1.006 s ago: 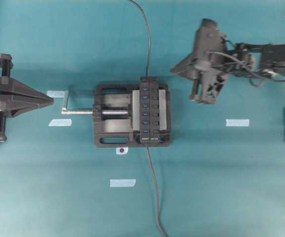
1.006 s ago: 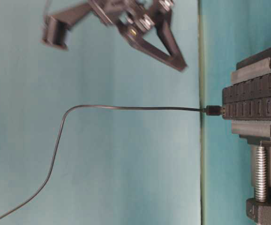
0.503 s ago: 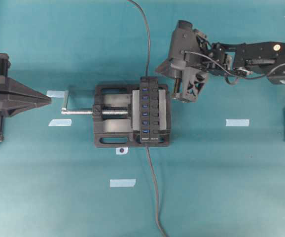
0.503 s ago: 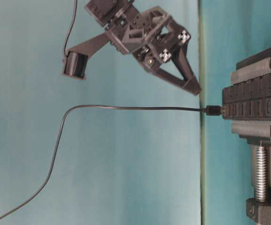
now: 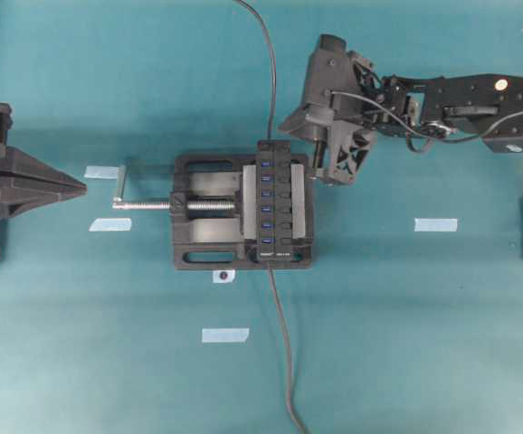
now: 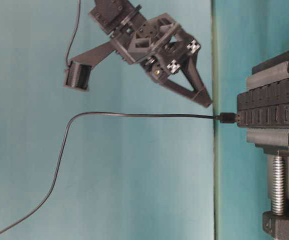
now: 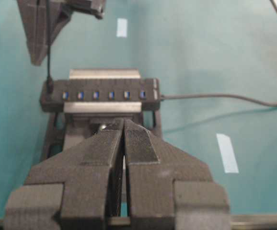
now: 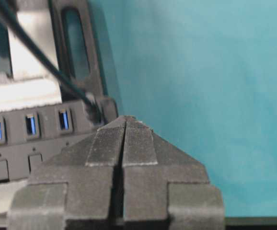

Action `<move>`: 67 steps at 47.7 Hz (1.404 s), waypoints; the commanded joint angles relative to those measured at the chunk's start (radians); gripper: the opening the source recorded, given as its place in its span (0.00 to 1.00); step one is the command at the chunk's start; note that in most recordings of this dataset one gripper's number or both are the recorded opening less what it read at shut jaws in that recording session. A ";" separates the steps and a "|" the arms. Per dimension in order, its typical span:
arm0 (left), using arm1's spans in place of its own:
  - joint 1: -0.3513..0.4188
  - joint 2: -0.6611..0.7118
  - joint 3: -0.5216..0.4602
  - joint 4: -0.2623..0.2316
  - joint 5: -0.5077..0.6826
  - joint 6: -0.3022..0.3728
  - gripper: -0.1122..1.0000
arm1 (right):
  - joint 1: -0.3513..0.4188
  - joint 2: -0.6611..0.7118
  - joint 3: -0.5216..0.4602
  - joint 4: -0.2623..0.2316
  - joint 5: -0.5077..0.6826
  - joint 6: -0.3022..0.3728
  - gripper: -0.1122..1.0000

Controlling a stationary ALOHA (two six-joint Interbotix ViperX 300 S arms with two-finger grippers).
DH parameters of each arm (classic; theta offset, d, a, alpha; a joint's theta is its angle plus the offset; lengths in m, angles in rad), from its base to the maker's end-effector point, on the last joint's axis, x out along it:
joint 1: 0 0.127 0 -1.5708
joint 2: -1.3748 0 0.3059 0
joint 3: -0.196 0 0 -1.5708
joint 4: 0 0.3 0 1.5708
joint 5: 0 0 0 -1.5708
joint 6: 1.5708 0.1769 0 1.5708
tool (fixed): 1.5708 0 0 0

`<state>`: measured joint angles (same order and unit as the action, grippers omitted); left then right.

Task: Insert the USB into the front port of the fixed hub.
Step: 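Lower the right gripper onto the black USB plug and close on it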

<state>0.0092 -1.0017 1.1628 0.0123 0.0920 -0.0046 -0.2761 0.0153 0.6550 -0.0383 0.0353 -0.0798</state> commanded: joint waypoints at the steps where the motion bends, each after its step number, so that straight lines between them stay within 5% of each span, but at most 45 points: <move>1: 0.003 0.003 -0.026 0.002 -0.003 0.000 0.10 | 0.005 -0.009 -0.026 0.000 0.009 0.000 0.11; 7: 0.003 0.003 -0.026 0.002 -0.003 0.000 0.10 | 0.011 -0.003 -0.029 0.005 0.028 0.002 0.25; 18: 0.003 0.002 -0.028 0.002 -0.003 0.000 0.10 | 0.026 0.002 -0.044 0.034 0.066 0.008 0.83; 22: 0.003 0.002 -0.026 0.002 -0.005 0.000 0.10 | 0.029 0.006 -0.052 0.035 0.067 0.011 0.95; 67: 0.003 -0.003 -0.031 0.002 -0.005 -0.002 0.10 | 0.037 0.103 -0.147 0.034 0.115 0.009 0.89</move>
<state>0.0092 -1.0094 1.1597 0.0107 0.0936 -0.0046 -0.2454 0.1365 0.5308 -0.0061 0.1442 -0.0767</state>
